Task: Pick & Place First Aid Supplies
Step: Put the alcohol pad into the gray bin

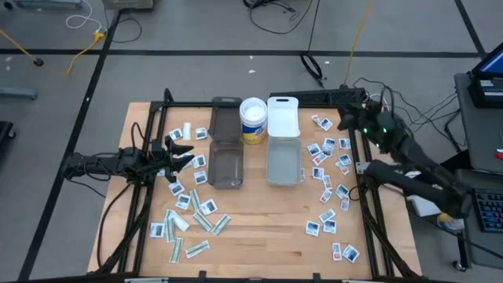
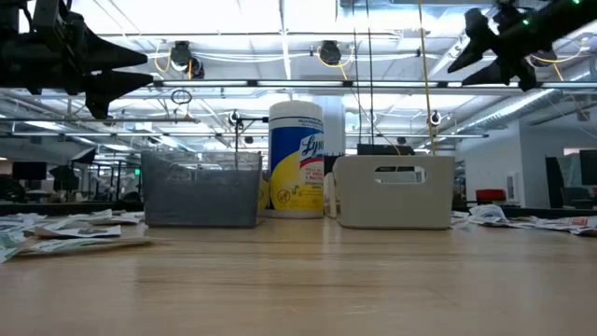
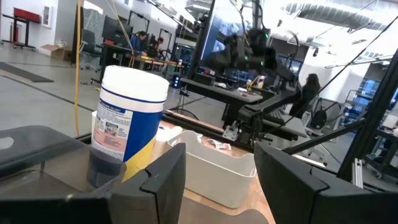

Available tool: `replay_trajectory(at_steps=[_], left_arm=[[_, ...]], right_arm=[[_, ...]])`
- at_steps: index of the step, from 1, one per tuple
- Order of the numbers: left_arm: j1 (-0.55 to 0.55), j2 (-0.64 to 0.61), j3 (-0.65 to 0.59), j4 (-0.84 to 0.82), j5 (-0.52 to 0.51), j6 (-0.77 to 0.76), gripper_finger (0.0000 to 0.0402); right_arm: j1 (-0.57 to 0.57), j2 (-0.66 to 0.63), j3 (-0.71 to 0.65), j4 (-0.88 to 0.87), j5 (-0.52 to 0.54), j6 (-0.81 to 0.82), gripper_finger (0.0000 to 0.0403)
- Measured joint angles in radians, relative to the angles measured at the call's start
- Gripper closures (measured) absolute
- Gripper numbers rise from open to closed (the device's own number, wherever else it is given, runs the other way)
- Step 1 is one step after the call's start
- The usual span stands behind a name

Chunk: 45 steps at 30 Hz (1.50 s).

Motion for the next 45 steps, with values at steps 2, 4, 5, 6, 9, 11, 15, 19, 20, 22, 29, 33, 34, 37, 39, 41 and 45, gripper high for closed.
replay_trajectory(at_steps=[2,4,5,6,9,11,15,19,20,22,29,33,34,37,39,41,45], left_arm=[[0.0,0.0,0.0,0.0,0.0,0.0,0.0206],[0.0,0.0,0.0,0.0,0.0,0.0,0.0206],[0.0,0.0,0.0,0.0,0.0,0.0,0.0206],[0.0,0.0,0.0,0.0,0.0,0.0,0.0206],[0.0,0.0,0.0,0.0,0.0,0.0,0.0206],[0.0,0.0,0.0,0.0,0.0,0.0,0.0206],[0.0,0.0,0.0,0.0,0.0,0.0,0.0206],[0.0,0.0,0.0,0.0,0.0,0.0,0.0206],[0.0,0.0,0.0,0.0,0.0,0.0,0.0206],[0.0,0.0,0.0,-0.001,0.0,0.0,0.0206],[0.0,0.0,0.0,0.0,0.0,0.0,0.0206],[0.0,0.0,0.0,0.0,0.0,0.0,0.0206],[0.0,0.0,0.0,0.0,0.0,0.0,0.0206],[0.0,0.0,0.0,0.0,0.0,0.0,0.0206],[0.0,0.0,0.0,-0.001,0.0,0.0,0.0206],[0.0,0.0,0.0,0.0,0.0,0.0,0.0206],[0.0,0.0,0.0,0.0,0.0,0.0,0.0206]], right_arm=[[0.0,0.082,0.081,-0.087,-0.003,0.082,0.0202],[0.001,0.149,0.16,-0.163,-0.026,0.159,0.0202],[0.002,0.177,0.201,-0.189,-0.033,0.192,0.0202],[0.002,0.204,0.241,-0.221,-0.051,0.223,0.0202],[0.014,0.274,0.345,-0.341,-0.097,0.297,0.0202],[0.027,0.308,0.417,-0.432,-0.106,0.341,0.0202],[0.046,0.378,0.576,-0.684,-0.106,0.426,0.0202],[0.047,0.457,0.714,-0.929,-0.171,0.474,0.0202],[0.047,0.473,0.742,-0.979,-0.188,0.475,0.0202],[0.051,0.504,0.789,-1.064,-0.22,0.474,0.0202],[0.071,0.597,0.812,-1.258,-0.337,0.447,0.0202],[0.069,0.646,0.793,-1.246,-0.383,0.396,0.0202],[0.07,0.664,0.793,-1.252,-0.396,0.387,0.0202],[0.07,0.702,0.793,-1.247,-0.417,0.347,0.0202],[0.069,0.723,0.793,-1.247,-0.418,0.336,0.0202],[0.061,0.742,0.793,-1.251,-0.415,0.319,0.0202],[0.006,0.759,0.792,-1.247,-0.387,0.296,0.0202]])
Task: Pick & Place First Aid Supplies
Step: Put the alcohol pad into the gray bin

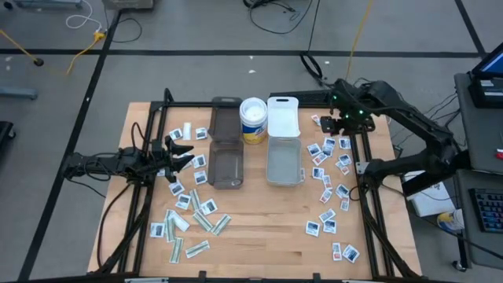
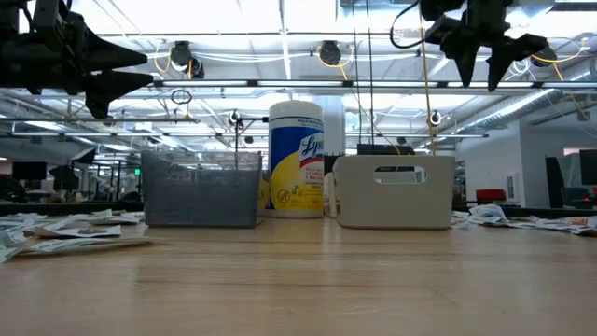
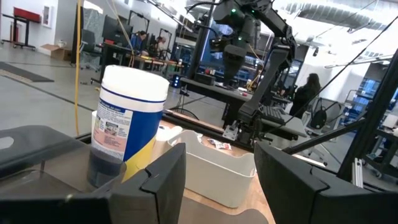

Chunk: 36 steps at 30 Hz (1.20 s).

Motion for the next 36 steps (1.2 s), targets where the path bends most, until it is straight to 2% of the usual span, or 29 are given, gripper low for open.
replay_trajectory(at_steps=[6,10,19,29,36], left_arm=[[0.0,0.0,0.0,0.0,0.0,0.0,0.0206],[0.0,0.0,0.0,0.0,0.0,0.0,0.0206],[0.0,0.0,0.0,0.0,0.0,0.0,0.0206],[0.0,0.0,0.0,0.0,0.0,0.0,0.0206],[0.0,0.0,0.0,0.0,0.0,0.0,0.0206]], right_arm=[[-0.098,0.021,0.0,-0.003,0.028,-0.028,0.0202],[-0.12,0.05,-0.014,0.004,0.117,-0.01,0.0202],[-0.146,0.076,-0.211,0.156,0.129,0.029,0.0202],[-0.111,0.076,-0.448,0.357,0.128,0.158,0.0202],[-0.088,0.107,-0.537,0.49,0.125,0.277,0.0202]])
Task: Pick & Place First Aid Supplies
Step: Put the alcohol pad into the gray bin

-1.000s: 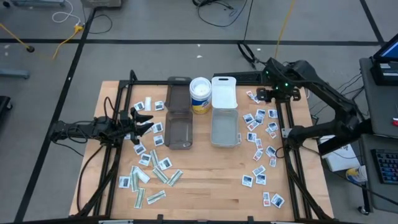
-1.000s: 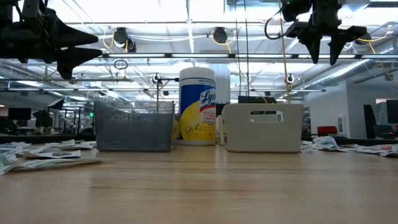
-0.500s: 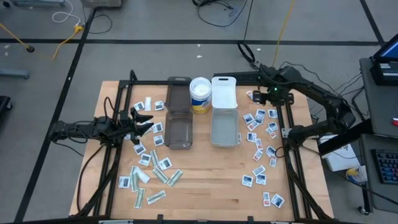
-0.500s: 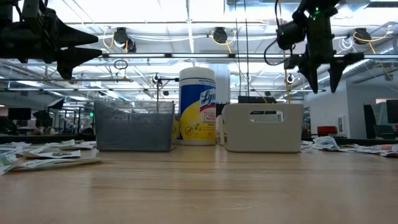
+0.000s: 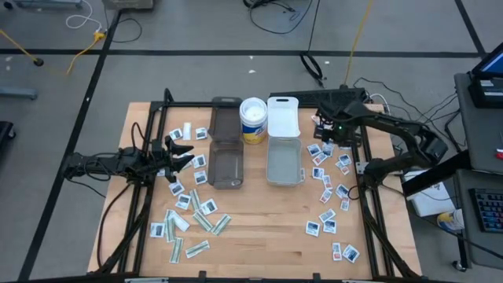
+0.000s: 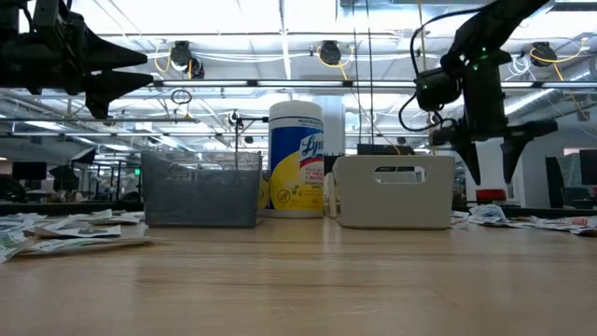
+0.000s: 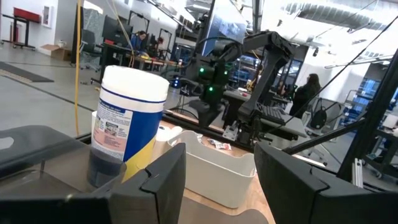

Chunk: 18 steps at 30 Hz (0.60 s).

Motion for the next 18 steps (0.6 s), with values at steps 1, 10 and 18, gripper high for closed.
replay_trajectory(at_steps=[1,10,18], left_arm=[[0.0,0.0,0.0,0.0,0.0,0.0,0.0206],[0.0,0.0,0.0,0.0,0.0,0.0,0.0206],[0.0,0.0,0.0,0.0,0.0,0.0,0.0206]], right_arm=[[0.003,0.007,-0.003,0.009,0.0,0.016,0.0202],[0.002,0.074,-0.035,0.112,0.003,0.088,0.0202],[0.002,0.09,-0.077,0.122,0.011,0.111,0.0202]])
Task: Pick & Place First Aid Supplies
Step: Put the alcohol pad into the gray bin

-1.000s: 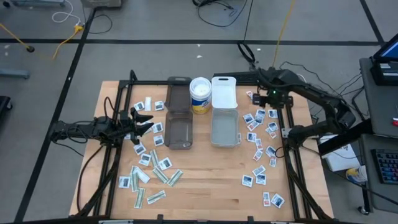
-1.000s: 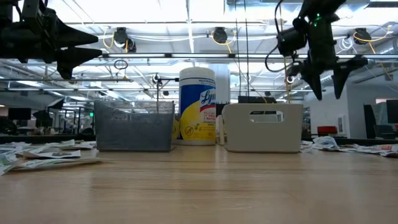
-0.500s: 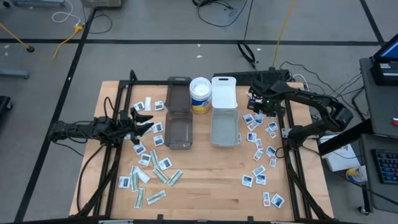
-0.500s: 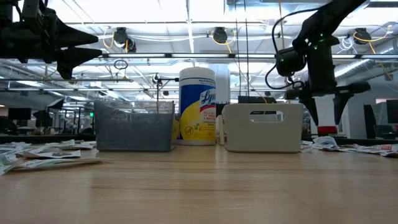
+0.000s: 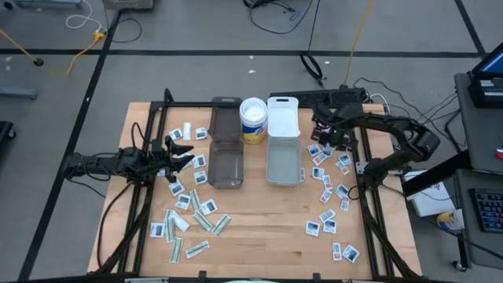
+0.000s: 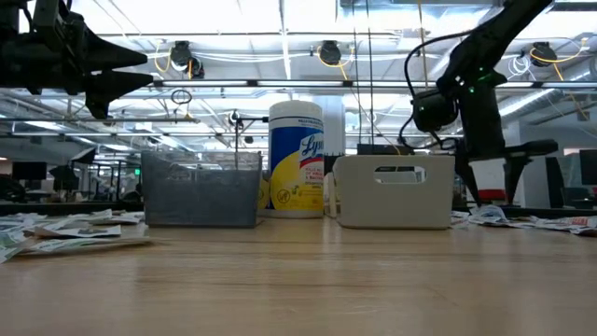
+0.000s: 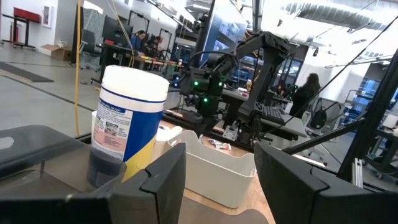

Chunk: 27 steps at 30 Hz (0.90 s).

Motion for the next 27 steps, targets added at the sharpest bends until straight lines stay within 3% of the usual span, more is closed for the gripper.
replay_trajectory(at_steps=[27], left_arm=[[0.0,0.0,0.0,0.0,0.0,0.0,0.0206]], right_arm=[[-0.014,-0.038,-0.065,0.095,0.018,-0.014,0.0202]])
